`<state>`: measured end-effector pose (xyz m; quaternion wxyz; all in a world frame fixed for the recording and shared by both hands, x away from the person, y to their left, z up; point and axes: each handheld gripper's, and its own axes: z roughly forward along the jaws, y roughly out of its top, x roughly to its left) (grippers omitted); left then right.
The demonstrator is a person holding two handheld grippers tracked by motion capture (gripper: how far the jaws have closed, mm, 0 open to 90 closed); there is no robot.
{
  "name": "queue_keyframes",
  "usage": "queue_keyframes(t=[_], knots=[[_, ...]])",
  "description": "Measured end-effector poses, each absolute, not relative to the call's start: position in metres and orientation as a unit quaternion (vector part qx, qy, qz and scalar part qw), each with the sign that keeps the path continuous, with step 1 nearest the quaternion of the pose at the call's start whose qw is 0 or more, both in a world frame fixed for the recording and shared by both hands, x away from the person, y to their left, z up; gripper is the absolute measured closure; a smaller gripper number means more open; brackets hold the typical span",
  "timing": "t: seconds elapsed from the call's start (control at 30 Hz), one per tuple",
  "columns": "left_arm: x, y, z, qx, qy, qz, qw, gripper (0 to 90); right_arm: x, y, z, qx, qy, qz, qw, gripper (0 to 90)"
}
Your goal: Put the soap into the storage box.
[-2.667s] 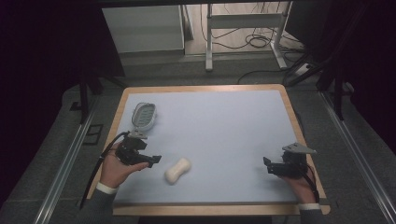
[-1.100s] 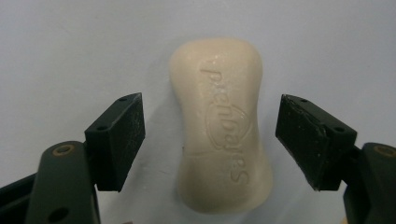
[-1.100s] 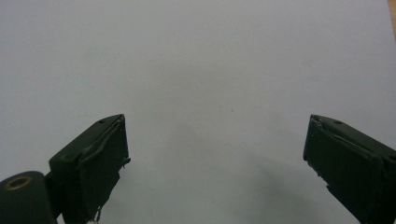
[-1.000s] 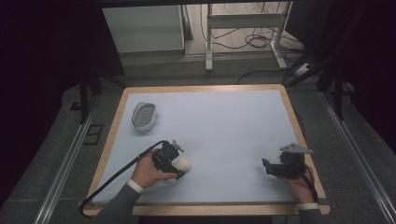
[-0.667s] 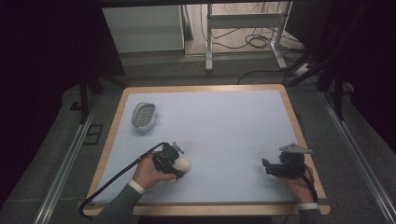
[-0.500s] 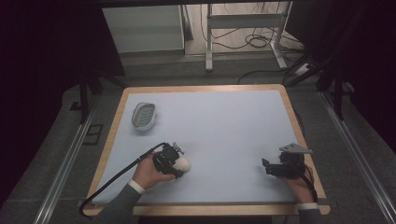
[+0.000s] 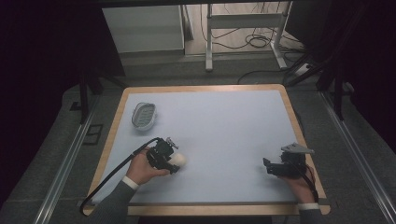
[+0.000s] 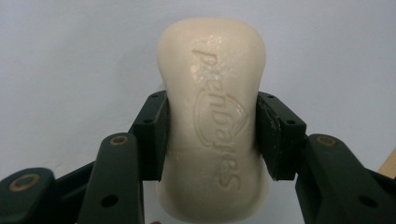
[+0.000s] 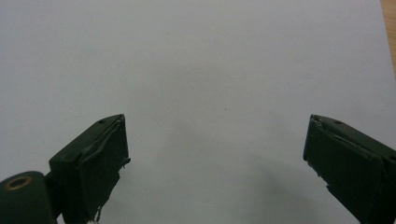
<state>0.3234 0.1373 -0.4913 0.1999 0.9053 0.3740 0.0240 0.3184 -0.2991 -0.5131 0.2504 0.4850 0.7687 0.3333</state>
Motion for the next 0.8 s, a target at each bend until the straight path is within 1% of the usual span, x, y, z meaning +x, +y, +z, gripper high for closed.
queue_keyframes(t=[0.3, 0.8], knots=[[0.332, 0.15, -0.483, 0.9, 0.382, 0.024, 0.206, 49.5, 0.318, -0.3, -0.513, 0.488, 0.766, 0.335, 0.251, 6.6], [0.349, 0.175, -0.468, 0.883, 0.415, 0.045, 0.214, 49.5, 0.32, -0.301, -0.515, 0.489, 0.768, 0.33, 0.248, 6.6]])
